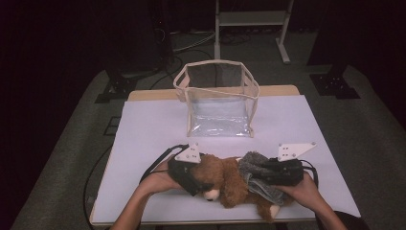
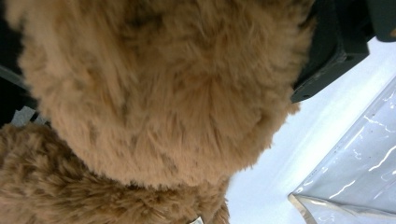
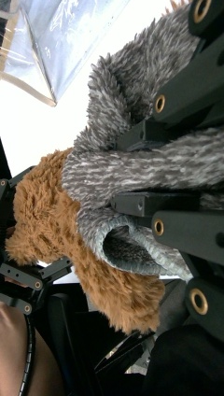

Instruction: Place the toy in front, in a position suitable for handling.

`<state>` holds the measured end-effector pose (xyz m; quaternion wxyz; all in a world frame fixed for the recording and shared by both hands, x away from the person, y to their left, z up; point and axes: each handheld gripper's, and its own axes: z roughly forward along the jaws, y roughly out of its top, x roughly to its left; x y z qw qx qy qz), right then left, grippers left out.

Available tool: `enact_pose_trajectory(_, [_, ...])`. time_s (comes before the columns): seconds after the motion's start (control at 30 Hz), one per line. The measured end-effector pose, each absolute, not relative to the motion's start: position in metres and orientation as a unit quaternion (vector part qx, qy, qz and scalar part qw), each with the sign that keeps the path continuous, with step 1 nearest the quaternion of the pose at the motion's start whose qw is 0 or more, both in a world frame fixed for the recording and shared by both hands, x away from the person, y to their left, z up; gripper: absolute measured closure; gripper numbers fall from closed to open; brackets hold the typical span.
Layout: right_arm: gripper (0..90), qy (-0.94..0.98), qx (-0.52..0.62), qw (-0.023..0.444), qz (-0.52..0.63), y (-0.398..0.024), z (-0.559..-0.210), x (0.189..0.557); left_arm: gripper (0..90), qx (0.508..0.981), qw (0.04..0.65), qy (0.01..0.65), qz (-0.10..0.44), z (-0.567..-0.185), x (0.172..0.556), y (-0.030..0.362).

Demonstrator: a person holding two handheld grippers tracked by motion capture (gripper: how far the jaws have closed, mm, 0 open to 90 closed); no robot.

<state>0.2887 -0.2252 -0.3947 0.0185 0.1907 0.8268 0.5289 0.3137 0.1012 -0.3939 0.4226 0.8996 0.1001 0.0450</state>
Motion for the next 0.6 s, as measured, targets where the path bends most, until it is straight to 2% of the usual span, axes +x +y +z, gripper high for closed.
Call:
enact_pose_trajectory(0.13, [72.5,0.821,0.206,0.007,0.532,-0.231,-0.394,0.297,21.5,0.903,0.417,0.082,0.070,-0.387,0.317,0.097])
enact_pose_trajectory(0.27, [72.5,0.816,0.226,0.001,0.532,-0.238,-0.389,0.312,30.0,0.900,0.420,0.069,0.098,-0.373,0.330,0.093])
enact_pose_trajectory(0.47, [72.6,0.813,0.241,0.004,0.530,-0.239,-0.377,0.343,33.6,0.908,0.398,0.053,0.122,-0.355,0.354,0.091])
enact_pose_trajectory(0.6, [72.6,0.813,0.246,0.004,0.528,-0.230,-0.373,0.366,33.8,0.902,0.406,0.081,0.126,-0.357,0.365,0.106])
